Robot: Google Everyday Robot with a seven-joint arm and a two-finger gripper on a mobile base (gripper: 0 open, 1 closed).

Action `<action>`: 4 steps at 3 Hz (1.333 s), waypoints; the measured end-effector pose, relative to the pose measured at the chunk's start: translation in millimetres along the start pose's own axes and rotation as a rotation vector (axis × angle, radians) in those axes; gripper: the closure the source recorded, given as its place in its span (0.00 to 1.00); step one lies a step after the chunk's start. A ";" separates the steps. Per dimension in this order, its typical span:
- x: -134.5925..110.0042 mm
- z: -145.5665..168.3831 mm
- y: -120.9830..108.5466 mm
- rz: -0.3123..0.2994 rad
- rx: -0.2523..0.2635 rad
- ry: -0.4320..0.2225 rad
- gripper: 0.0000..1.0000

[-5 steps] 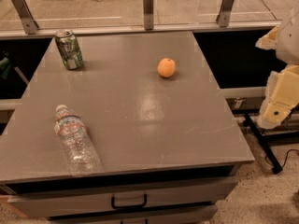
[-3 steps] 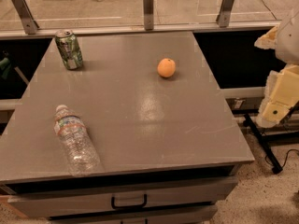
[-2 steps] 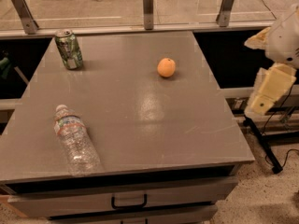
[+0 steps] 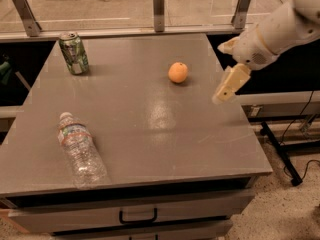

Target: Move orange near green can

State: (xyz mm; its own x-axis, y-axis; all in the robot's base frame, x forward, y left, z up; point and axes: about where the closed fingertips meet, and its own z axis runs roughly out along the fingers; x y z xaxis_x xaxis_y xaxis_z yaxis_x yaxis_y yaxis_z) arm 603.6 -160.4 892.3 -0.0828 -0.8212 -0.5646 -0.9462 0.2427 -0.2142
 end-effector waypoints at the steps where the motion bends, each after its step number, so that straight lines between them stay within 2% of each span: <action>1: -19.7 39.7 -18.4 0.022 -0.011 -0.087 0.00; 2: -39.9 67.9 -26.8 0.071 -0.041 -0.162 0.00; 3: -56.5 93.6 -30.5 0.077 -0.039 -0.195 0.00; 4: -57.5 118.5 -40.1 0.110 -0.043 -0.195 0.18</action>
Offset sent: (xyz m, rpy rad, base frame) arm 0.0711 0.0895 -0.0312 0.2858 0.0653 -0.0181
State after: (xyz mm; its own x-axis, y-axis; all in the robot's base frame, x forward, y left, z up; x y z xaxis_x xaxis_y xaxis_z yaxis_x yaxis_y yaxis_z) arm 683.4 -61.7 838.9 -0.1285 -0.6747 -0.7268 -0.9474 0.3001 -0.1110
